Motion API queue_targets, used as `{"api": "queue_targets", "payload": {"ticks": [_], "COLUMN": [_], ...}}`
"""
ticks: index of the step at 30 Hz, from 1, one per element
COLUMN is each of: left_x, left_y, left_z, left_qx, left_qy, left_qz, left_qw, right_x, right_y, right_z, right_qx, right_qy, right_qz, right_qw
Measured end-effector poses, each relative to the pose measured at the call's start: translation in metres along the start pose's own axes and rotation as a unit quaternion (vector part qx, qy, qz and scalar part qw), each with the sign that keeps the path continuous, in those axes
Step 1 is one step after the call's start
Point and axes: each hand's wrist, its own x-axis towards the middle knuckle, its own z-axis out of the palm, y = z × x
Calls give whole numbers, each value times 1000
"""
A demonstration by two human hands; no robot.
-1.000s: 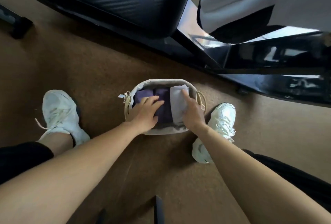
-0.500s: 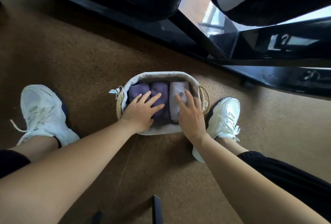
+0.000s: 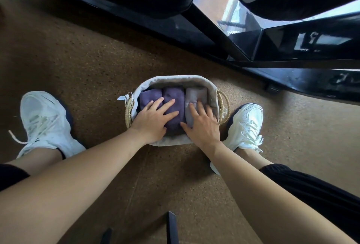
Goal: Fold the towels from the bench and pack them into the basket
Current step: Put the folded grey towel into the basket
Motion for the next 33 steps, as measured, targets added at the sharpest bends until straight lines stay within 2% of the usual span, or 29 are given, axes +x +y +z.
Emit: {"api": "queue_targets", "payload": {"ticks": [5,8,11,13,16,20,27,30,33], "left_x": [5,10,6,1,-8,-19,-37,-44,-61], "left_y": [1,-1,0,6,18,24,17,19,20], "left_z": [-1,-1,0,-2,-5,-4,-1,-9,-23], "left_qx": [-20,-22,-5,17,35,-7,-65,-106,-159], "left_qy": [-3,-9,-31,-42,-44,-38,-82,-64,-35], "left_qz": [-15,-18,-17,-15,-28,-65,-74,-84,-132], "left_qw": [1000,1000,999,999,998,997,992,989,978], "right_x": [6,13,5,-1,9,38,6,-13,-37], "right_y": [-9,-2,4,3,-1,5,6,13,11], "right_z": [4,-4,-15,-20,-25,-35,-23,-21,-32], "right_qx": [23,39,19,36,77,82,136,159,140], "right_qy": [-49,-86,-23,11,-17,-73,-46,-86,-104], "right_qz": [33,17,-30,-31,-9,9,-13,16,7], "right_qw": [998,995,999,999,997,994,990,983,985]}}
